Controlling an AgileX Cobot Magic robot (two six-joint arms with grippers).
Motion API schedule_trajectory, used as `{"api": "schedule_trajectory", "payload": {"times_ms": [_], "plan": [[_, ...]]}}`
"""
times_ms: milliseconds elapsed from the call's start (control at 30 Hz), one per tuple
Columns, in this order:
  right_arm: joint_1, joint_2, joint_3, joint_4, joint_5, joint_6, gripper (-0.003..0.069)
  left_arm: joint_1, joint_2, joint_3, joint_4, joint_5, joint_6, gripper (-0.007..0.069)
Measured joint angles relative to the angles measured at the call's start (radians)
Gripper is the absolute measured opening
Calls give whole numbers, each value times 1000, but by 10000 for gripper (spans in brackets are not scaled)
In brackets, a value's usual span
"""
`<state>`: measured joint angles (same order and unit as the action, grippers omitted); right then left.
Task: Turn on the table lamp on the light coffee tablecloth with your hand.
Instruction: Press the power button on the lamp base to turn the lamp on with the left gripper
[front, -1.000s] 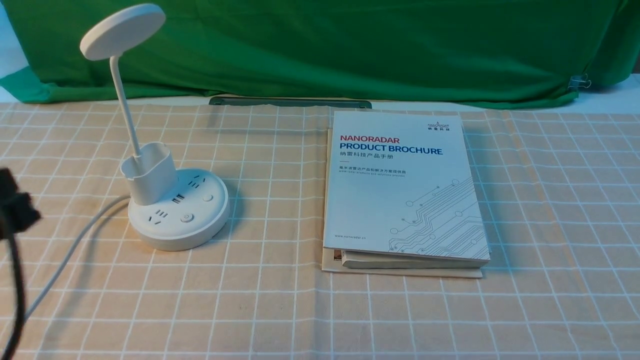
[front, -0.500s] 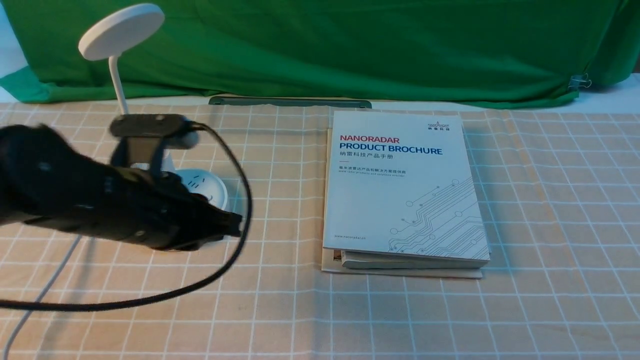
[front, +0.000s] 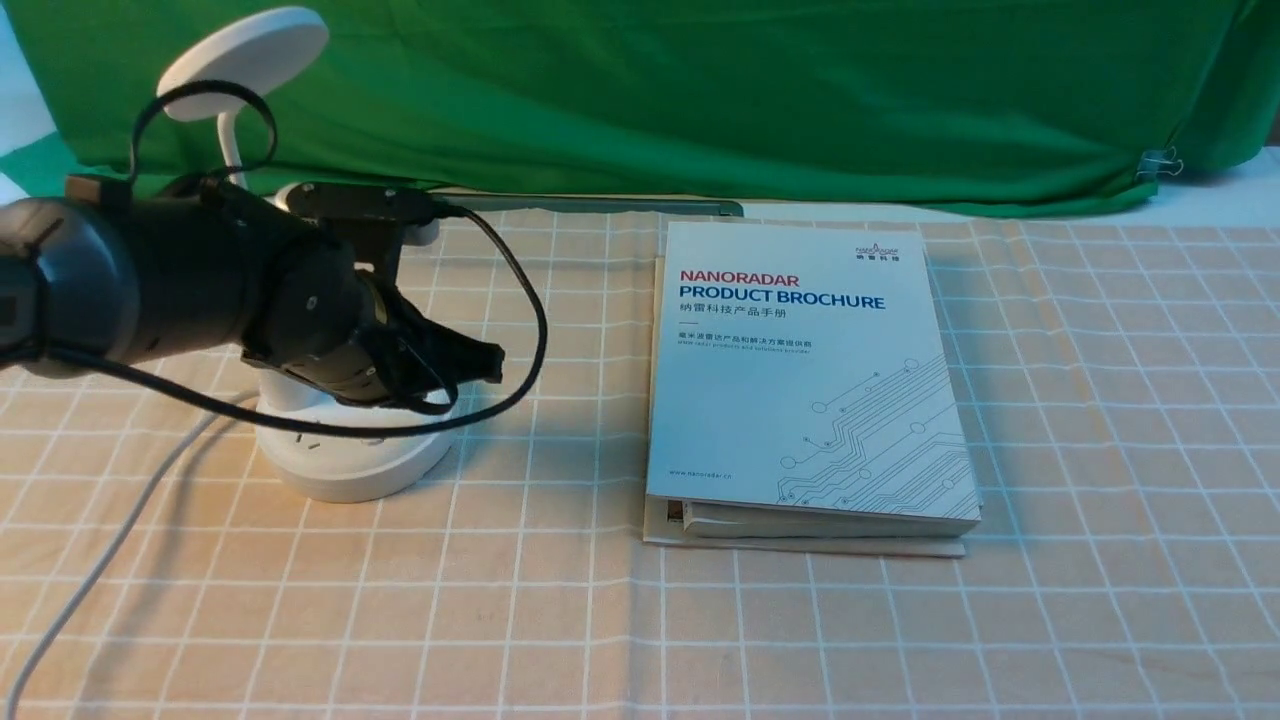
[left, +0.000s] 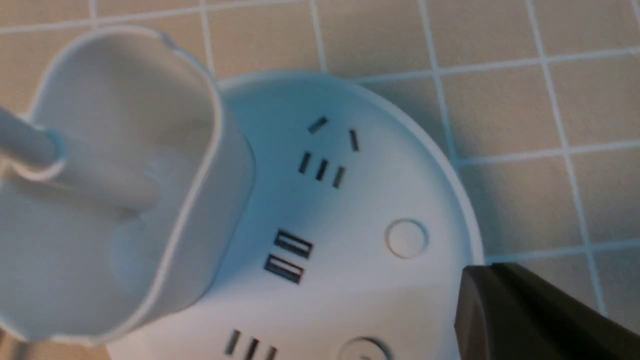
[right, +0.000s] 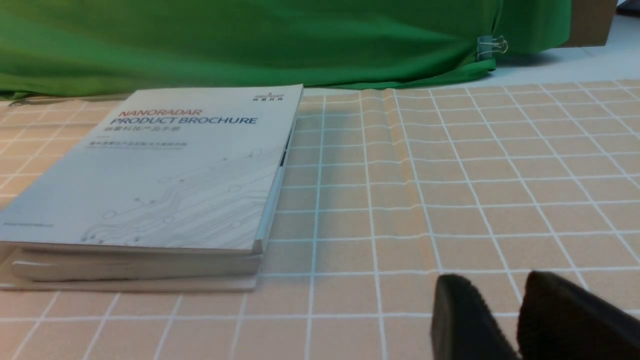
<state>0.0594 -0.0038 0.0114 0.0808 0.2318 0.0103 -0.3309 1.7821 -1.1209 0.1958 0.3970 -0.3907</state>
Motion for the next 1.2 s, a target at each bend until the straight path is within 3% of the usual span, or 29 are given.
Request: {"api": "schedule_trajectory", "payload": {"times_ms": [367,1200], "plan": [[0,0,0,0,0,0,238,47,16,-2,-11,-138,-29,-1],[0,0,0,0,0,0,238,47,76,-2,-72,-105,-27,0]]}}
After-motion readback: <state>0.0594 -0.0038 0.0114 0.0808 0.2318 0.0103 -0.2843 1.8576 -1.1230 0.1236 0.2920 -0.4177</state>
